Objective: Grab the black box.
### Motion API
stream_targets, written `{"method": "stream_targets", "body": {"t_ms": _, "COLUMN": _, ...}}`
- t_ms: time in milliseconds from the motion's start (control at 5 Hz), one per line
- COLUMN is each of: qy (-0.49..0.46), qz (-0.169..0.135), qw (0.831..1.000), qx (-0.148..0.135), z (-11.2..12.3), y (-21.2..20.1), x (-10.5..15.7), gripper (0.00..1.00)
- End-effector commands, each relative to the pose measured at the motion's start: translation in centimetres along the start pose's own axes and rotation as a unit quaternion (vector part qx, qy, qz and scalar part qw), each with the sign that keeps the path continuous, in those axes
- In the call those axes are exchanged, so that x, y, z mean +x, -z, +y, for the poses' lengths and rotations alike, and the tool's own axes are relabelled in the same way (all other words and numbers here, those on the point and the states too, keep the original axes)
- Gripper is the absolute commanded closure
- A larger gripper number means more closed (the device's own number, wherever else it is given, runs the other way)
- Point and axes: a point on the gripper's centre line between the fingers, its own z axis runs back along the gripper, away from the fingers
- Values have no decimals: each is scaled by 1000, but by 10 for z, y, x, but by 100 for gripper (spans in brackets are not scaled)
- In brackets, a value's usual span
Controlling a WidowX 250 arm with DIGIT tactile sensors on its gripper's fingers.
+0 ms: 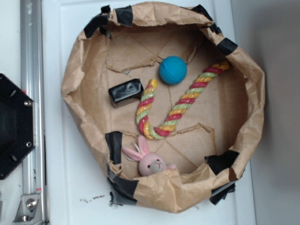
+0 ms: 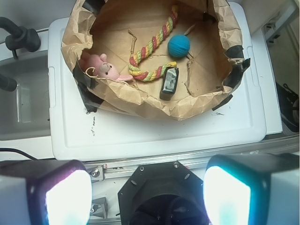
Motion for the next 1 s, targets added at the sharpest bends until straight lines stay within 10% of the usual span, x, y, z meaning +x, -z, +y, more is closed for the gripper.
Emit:
{"method": "stream_targets", "body": {"t_ms": 0, "qy": 0, "qz": 0, "qw": 1000, "qx": 0, "z": 0, "y": 0, "x": 0, "gripper": 0}}
{"method": "stream_targets", "body": {"t_ms": 400, "qy": -146, "qz": 47, "qw": 988, "qx": 2, "z": 57, "y": 110, "x": 84, "gripper": 0}}
{"method": "stream_targets", "body": {"t_ms": 800, "qy": -79, "qz": 147, "qw": 984, "qx": 56, "z": 30, "y": 187, "x": 84, "gripper": 0}}
